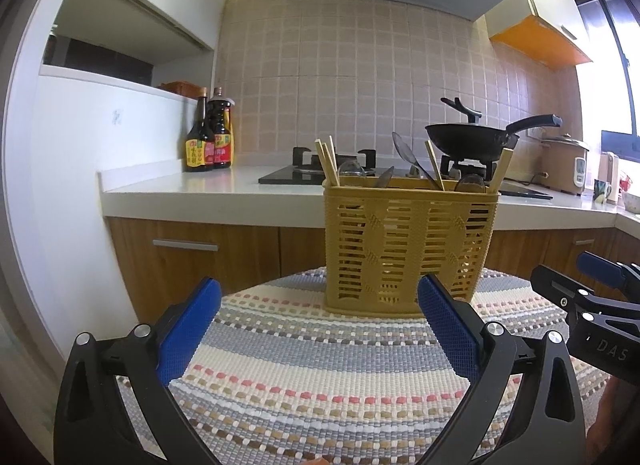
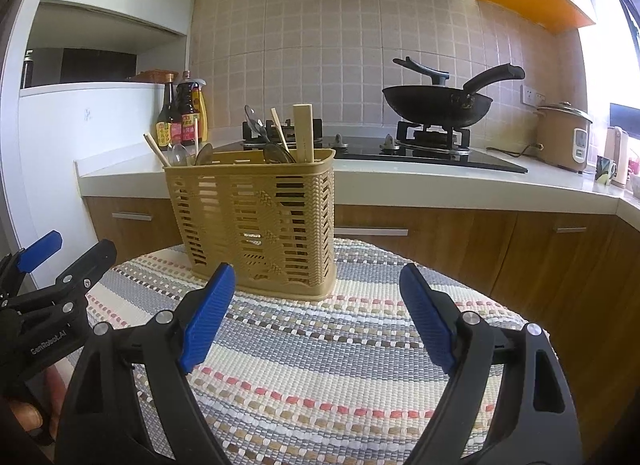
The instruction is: Organize utensils
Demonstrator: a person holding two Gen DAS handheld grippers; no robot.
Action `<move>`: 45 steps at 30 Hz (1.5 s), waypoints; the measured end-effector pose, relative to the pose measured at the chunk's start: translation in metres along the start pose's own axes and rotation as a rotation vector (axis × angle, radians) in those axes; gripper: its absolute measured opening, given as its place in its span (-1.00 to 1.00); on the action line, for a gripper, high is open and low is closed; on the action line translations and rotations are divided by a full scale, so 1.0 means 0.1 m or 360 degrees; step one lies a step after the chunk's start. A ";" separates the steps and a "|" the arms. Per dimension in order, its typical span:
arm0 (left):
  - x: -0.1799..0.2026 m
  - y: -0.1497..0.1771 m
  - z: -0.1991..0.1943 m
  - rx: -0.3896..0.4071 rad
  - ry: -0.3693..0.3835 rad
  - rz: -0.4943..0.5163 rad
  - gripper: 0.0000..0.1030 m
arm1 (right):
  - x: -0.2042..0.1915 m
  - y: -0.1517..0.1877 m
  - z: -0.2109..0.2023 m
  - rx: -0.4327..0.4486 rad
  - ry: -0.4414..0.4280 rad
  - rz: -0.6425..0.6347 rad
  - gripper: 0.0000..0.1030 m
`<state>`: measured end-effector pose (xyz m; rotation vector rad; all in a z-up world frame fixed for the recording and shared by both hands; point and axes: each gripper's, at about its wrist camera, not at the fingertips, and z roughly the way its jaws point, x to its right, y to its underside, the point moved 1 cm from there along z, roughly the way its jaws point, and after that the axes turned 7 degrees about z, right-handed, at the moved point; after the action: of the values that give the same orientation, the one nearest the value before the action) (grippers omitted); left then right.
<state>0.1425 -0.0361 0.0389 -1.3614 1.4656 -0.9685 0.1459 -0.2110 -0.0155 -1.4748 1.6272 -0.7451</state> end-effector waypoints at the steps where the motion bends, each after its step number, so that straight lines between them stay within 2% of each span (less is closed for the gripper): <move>1: 0.00 0.00 0.00 -0.0004 0.0005 0.0002 0.85 | 0.00 0.00 0.00 -0.0002 -0.0002 0.0003 0.55; 25: 0.02 0.00 0.05 -0.0065 -0.0001 0.0015 0.85 | 0.00 0.02 0.03 -0.0026 -0.0011 0.0007 0.62; 45: 0.02 0.00 0.05 -0.0066 -0.0001 0.0013 0.85 | -0.02 0.03 0.04 -0.0043 -0.0004 0.0007 0.62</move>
<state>0.1476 -0.0377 0.0372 -1.3845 1.4972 -0.9373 0.1483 -0.2084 -0.0197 -1.4903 1.6438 -0.7211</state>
